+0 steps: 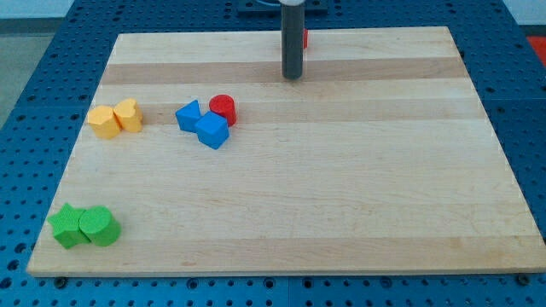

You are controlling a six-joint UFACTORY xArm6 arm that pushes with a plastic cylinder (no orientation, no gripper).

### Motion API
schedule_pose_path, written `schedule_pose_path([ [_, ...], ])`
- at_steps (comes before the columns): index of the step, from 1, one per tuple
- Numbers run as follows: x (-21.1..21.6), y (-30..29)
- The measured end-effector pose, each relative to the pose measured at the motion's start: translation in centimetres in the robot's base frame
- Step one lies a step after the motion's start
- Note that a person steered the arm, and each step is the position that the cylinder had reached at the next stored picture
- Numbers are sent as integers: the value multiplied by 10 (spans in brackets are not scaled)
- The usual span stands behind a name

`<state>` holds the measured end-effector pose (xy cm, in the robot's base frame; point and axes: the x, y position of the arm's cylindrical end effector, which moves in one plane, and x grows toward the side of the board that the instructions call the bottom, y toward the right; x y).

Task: Move the red circle into the red star

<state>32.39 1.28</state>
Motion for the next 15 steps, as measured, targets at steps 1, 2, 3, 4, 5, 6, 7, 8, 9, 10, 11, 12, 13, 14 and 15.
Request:
schedule_pose_path([
  [1,49,0],
  [2,81,0],
  [3,81,0],
  [4,88,0],
  [5,94,0],
  [6,94,0],
  [7,94,-18],
  [8,94,-60],
  [9,94,-80],
  [10,94,-102],
  [11,93,-118],
  [12,76,-117],
  [13,53,-117],
  [14,23,-117],
  [15,-3,-117],
])
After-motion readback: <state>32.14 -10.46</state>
